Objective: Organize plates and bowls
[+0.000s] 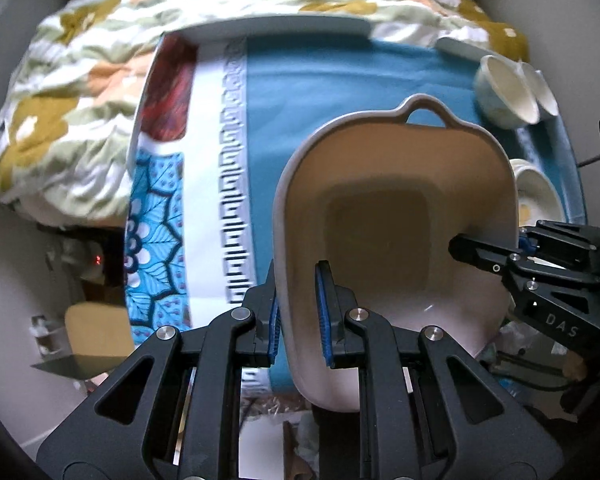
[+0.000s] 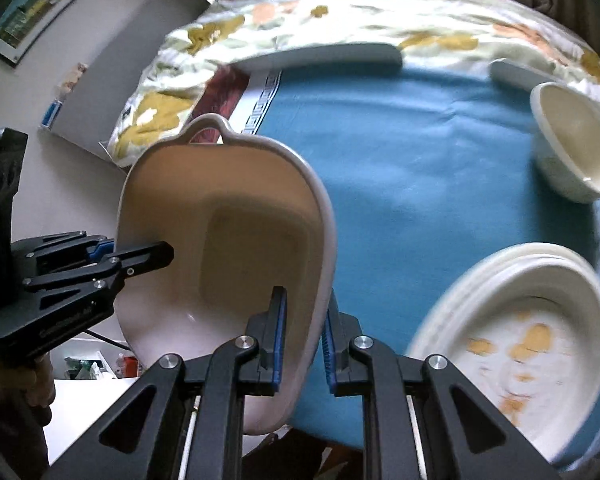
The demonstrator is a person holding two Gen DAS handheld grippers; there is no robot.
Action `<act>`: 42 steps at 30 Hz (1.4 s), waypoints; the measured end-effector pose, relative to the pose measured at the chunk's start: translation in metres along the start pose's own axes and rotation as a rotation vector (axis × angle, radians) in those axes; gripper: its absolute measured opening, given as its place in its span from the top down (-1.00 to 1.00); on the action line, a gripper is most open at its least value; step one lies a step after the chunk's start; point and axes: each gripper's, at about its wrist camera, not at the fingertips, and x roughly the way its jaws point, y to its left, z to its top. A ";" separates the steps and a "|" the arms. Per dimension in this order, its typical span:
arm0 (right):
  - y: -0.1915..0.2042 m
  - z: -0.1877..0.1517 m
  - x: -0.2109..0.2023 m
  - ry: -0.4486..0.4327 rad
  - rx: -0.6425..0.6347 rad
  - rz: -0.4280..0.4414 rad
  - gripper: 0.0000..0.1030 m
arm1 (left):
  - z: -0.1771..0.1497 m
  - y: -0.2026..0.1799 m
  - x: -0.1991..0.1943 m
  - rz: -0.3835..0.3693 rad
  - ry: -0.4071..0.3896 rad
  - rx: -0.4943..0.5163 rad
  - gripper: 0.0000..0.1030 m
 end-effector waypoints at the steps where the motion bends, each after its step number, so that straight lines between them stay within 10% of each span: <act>1: 0.004 0.004 0.008 0.007 0.004 -0.007 0.71 | 0.001 0.009 0.006 -0.007 0.005 -0.004 0.74; 21: 0.022 0.019 0.050 0.038 0.071 -0.054 0.71 | 0.002 0.071 0.056 -0.102 0.039 -0.031 0.72; 23: 0.023 0.018 0.051 0.037 0.072 -0.052 0.71 | 0.002 0.070 0.056 -0.088 0.036 -0.019 0.61; 27: 0.020 0.018 0.052 0.040 0.086 -0.053 0.54 | 0.001 0.067 0.052 -0.078 0.005 -0.005 -0.36; 30: 0.017 0.017 0.050 0.023 0.105 -0.039 0.01 | 0.002 0.067 0.047 -0.081 -0.016 -0.006 -0.38; 42: 0.034 -0.007 -0.002 -0.100 0.022 -0.005 -0.01 | -0.020 0.054 -0.016 -0.021 -0.148 -0.012 -0.38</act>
